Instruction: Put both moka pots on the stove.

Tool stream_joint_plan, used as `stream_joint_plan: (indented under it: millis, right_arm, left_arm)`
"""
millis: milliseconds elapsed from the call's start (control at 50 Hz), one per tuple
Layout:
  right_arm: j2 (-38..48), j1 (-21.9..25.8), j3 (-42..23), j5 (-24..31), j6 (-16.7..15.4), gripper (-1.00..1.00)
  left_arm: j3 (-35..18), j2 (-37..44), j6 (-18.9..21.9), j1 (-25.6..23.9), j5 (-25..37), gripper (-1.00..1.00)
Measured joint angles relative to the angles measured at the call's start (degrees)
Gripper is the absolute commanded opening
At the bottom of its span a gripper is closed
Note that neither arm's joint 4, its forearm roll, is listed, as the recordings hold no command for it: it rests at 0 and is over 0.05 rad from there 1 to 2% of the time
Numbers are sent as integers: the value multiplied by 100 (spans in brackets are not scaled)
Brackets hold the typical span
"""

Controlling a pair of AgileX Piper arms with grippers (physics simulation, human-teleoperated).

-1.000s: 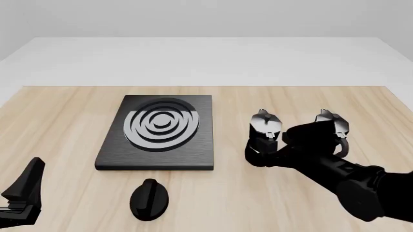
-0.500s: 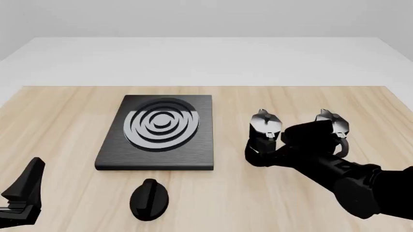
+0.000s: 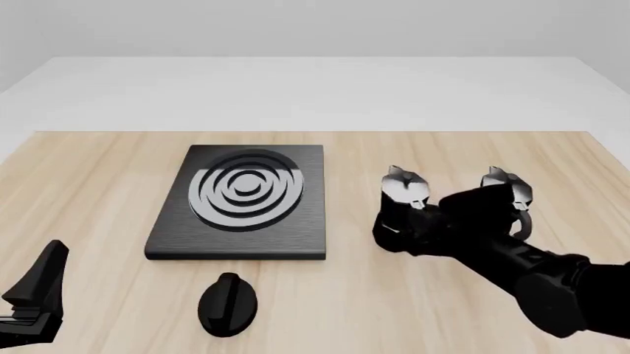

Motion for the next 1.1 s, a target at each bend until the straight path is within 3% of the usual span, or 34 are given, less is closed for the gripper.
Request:
stream_joint_plan:
  millis: [460, 1100]
  right_arm:
    - [-867, -25, -1, 482, -330, -100]
    - [-1548, 102, -775, 1294, -664, -100]
  left_arm:
    - [0, 1, 0, 0, 0, 100]
    - [0, 0, 0, 0, 0, 100]
